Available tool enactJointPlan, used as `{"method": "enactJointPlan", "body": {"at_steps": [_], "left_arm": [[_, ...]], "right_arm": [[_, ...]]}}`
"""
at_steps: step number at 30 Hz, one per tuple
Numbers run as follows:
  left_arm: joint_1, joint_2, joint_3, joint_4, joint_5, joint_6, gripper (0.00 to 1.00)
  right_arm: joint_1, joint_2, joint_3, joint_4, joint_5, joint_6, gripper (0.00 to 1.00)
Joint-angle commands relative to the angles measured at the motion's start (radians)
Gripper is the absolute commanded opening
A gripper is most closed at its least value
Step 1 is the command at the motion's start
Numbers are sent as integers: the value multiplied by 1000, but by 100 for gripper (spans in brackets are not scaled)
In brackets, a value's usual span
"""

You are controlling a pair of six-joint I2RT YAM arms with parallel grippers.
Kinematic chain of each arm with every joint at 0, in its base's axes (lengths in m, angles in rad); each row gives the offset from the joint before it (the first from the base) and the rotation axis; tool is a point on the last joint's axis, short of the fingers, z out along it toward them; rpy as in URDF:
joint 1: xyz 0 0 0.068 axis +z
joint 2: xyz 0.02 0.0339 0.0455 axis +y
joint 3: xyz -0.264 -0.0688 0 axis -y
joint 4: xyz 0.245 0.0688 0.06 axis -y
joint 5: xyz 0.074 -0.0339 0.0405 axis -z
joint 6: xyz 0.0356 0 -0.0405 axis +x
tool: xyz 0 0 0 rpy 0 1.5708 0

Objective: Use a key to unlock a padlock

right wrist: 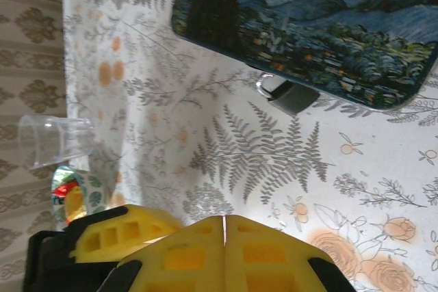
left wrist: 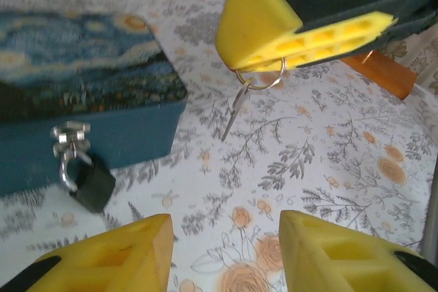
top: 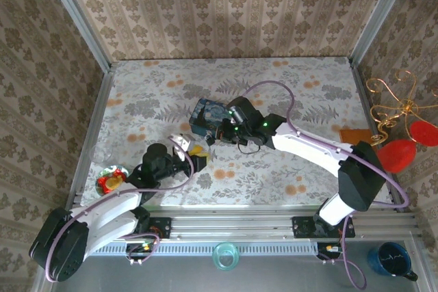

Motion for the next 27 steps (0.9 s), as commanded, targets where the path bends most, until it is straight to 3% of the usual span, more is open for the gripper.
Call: {"method": "enactJointPlan", "body": {"at_steps": [1,11,27], "left_arm": [[-4,1,3,128,34,134,41],[-13,85,12,293,114,145,32],[-15,124,49,301,142,139,16]], "right_arm": [[14,-52,41,-40,-20,34,0],[43,-89,62,-27,-46,46,0],[69,-79,68,-11,-66,57,0]]}}
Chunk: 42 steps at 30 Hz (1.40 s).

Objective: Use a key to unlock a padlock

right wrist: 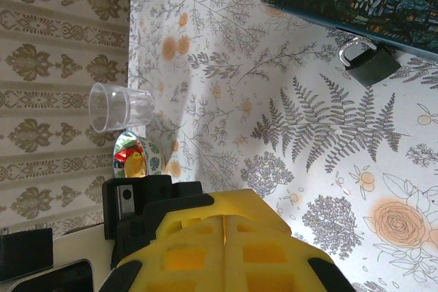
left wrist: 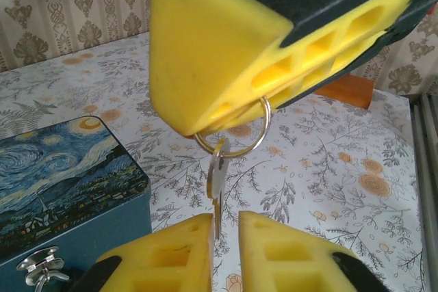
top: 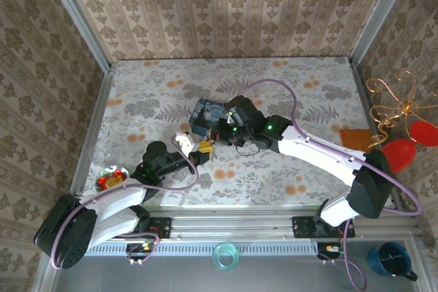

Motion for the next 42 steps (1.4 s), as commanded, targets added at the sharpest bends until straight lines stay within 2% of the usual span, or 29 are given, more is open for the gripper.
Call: {"method": "enactJointPlan", "body": {"at_steps": [1,6,14,19,20,21,24,27,30,34,39,42], "left_arm": [[-3,6,37,40,23,9,15],[-4,12,40,43,16,8,14],[-3,6,41,29,24,10,0],[-2,-19,48,-21,26,19,0],[-2,-25,54,-46,24,24,0],[-2,-31,66,-84,24,33,0],[-2,-45,94,-180,23,56,0],[-5,-45,133,-281,24,80,0],[-18,-26,165,-335,37,100,0],[-43,12,205,-391,75,129,0],[-84,46,251,-458,110,160,0],[-95,56,258,-469,110,164,0]], "right_arm": [[9,-11,36,0,-18,15,0],[9,-10,38,0,-16,17,0],[9,-15,34,-8,-1,9,0],[6,-17,31,-12,4,-11,0],[3,-21,31,-16,7,-26,1],[-5,-29,32,-26,15,-53,7],[-45,-75,8,-33,57,-173,24],[-110,-147,-76,59,22,-330,30],[-121,-226,-171,166,-15,-599,32],[-122,-287,-232,135,-147,-960,31],[-114,-296,-253,83,-348,-1135,30],[-105,-290,-279,75,-376,-1194,30]]}}
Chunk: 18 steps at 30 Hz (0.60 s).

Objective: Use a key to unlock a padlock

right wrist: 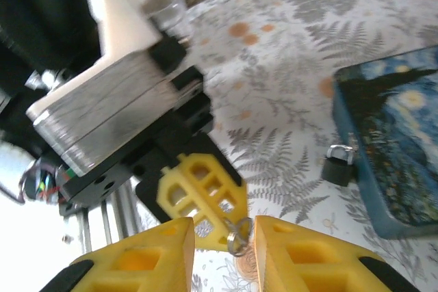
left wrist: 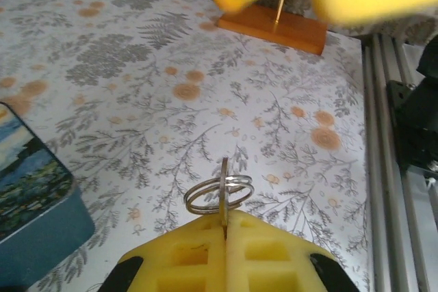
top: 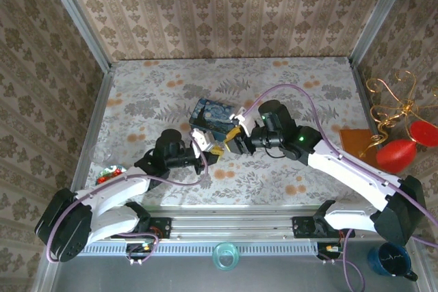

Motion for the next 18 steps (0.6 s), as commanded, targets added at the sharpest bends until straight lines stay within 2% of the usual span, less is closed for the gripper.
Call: {"method": "enactJointPlan", "body": {"at_steps": [1,14,18], "left_arm": [[-10,10,33,-43,66,36,0],[-23,21,50,-60,110,45,0],[-24,23,52,-65,118,47,0]], "right_arm": [[17,-3,-29,-37,-107,-180,30],[32,55,-59,-45,-73,-244,28],[33,66,-49,-42,-58,-244,24]]}}
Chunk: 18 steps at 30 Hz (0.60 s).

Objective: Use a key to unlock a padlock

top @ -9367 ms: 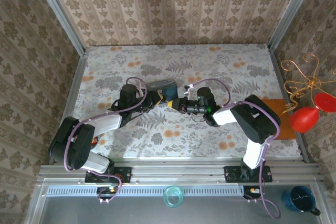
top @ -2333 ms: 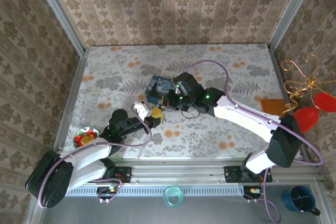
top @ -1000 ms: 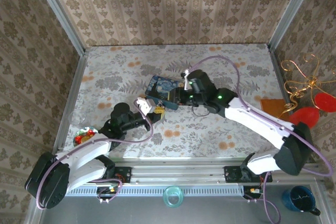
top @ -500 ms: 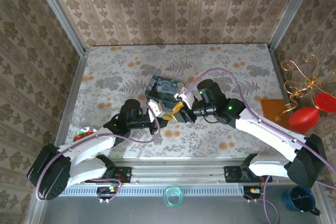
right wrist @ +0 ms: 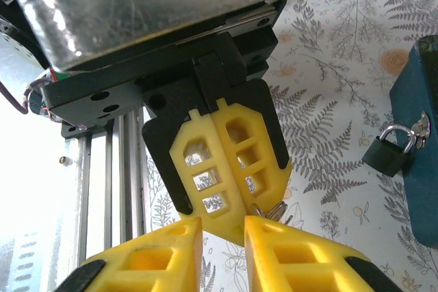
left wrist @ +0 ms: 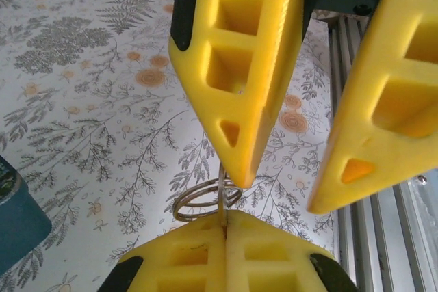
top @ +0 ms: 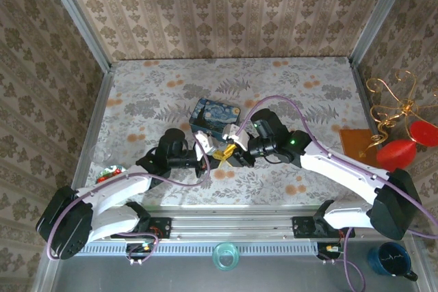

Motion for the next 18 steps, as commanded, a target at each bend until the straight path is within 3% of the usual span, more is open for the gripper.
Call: {"method": "enactJointPlan", "body": {"at_steps": [1,5,18], "left_arm": [[-11,5,30,1,47,25,0],[-12,4,30,-5,52,26,0],[-20,8,31,-17,68,35,0]], "right_arm": [[7,11,11,-17,21,-24,22],[7,25,23,-34,61,-35,20],[5,25,24,-38,145,-51,27]]}}
